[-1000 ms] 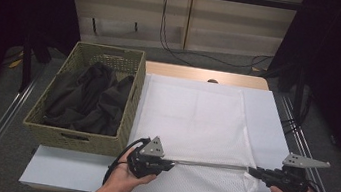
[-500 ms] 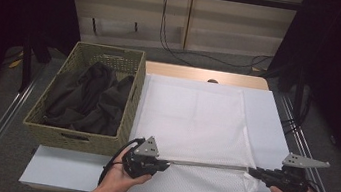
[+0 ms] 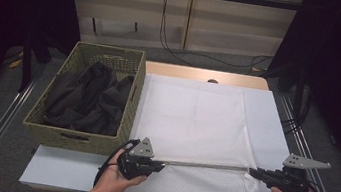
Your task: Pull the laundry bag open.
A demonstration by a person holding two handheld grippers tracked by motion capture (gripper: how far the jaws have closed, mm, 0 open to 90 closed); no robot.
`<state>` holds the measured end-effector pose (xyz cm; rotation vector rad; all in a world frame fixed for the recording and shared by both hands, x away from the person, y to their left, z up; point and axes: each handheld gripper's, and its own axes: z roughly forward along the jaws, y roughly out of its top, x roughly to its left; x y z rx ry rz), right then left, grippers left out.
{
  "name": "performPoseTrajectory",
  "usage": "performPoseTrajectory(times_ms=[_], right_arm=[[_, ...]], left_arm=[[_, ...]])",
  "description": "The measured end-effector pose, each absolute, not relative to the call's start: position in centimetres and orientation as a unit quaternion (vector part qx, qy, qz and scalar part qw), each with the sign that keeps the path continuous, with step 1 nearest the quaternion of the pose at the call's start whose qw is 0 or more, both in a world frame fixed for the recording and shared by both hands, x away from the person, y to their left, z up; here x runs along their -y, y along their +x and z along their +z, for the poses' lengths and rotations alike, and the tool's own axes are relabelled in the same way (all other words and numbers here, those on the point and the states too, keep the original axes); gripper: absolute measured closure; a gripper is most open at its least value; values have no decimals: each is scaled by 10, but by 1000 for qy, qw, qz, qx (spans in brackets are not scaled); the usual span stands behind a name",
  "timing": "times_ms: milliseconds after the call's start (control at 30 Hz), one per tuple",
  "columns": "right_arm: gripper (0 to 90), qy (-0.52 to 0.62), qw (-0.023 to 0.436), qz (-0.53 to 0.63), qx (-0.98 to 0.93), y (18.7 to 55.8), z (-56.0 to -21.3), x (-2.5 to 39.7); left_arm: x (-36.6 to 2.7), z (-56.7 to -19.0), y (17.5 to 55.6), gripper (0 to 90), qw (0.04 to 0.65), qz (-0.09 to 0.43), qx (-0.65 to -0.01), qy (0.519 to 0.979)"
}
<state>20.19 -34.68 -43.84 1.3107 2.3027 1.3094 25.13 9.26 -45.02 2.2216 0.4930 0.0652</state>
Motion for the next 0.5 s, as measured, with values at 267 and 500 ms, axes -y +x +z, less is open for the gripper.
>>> performPoseTrajectory(times_ms=[267, 500], right_arm=[[866, 440, 94, 442, -776, 202, -438, 346], [866, 441, 95, 441, -776, 201, -438, 347]], left_arm=[[-98, -449, 251, 867, 418, 32, -204, 885], [-100, -450, 250, 867, 420, 27, -209, 883]])
